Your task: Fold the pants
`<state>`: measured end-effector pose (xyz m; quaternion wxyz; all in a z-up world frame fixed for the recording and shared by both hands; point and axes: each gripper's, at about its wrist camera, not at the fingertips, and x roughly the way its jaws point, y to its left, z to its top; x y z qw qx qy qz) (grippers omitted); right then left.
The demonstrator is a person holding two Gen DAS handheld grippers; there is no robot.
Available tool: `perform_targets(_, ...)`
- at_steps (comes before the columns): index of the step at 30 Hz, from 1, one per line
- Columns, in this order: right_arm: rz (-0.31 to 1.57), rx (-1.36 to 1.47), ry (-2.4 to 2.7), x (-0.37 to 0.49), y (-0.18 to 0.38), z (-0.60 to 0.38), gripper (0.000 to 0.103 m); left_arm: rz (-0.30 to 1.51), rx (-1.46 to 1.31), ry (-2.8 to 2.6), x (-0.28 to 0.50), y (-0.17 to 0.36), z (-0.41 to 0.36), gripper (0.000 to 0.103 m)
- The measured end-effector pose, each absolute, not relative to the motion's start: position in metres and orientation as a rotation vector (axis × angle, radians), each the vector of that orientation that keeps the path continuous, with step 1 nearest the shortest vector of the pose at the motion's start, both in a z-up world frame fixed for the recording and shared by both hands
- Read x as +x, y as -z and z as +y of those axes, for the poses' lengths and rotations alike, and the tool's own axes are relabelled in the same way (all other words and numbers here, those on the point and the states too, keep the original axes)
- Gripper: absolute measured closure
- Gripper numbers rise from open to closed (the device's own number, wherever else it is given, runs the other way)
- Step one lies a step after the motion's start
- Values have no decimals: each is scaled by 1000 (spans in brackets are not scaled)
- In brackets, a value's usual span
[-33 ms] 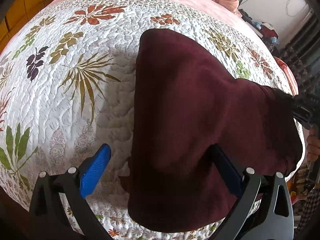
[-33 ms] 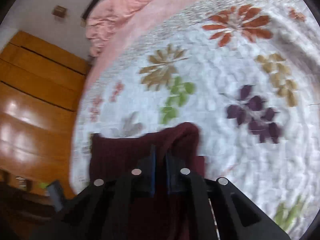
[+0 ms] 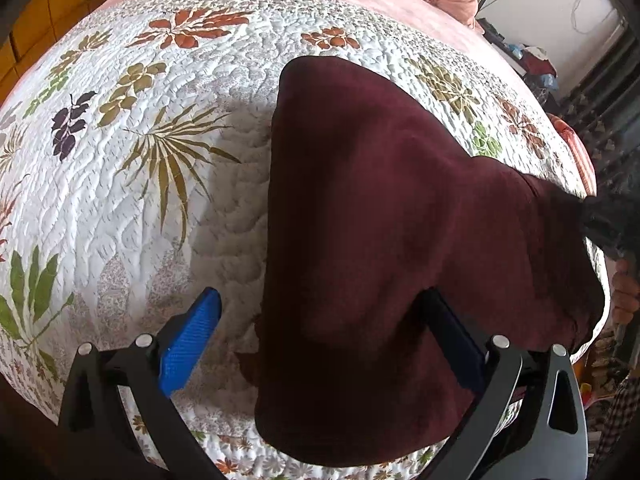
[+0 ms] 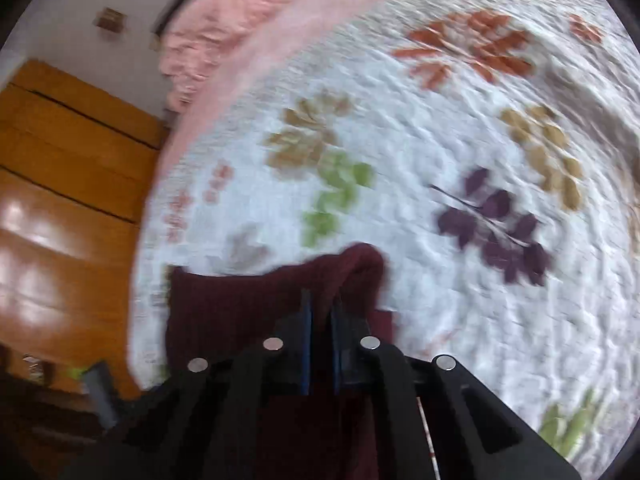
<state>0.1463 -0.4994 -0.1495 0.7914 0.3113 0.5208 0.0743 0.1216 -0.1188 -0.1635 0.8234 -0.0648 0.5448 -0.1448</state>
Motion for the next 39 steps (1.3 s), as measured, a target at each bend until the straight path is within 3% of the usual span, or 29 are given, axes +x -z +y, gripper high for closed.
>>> perform_targets(3,1099,693,-184,140,155,-501,94,1158,-138,307,121,167,-119,2)
perform_targets(7,1045,658,-207,113,136,-499,60,1160,-154,310,117,163,-114,2)
perform_targets(13,1058,703,-241,39,131,-496,44,1088,-75,287,92,144,-112,3)
perform_targets(17,1100,793,-268,19,151,-491,45,1094,-86,284,88,153,-111,2)
perform_targets(19,1078,847,-315,16,152,-491,70,1112,-116,280,91,156,-109,2)
perform_targets(21,1057,831,-329,15,144,-489,78,1128,-136,279,93,159,-107,2)
perform_targets(24,1032,768,-345,11,122,-481,81,1130,-136,273,94,159,-108,2)
perform_targets(32,1135,626,-235,6,146,-477,77,1120,-133,279,91,161,-110,2)
perform_targets(36,1092,562,-240,-3,125,-478,57,1086,-101,281,85,144,-112,3)
perform_targets(39,1047,550,-243,-7,110,-480,50,1024,-73,315,73,121,-118,3)
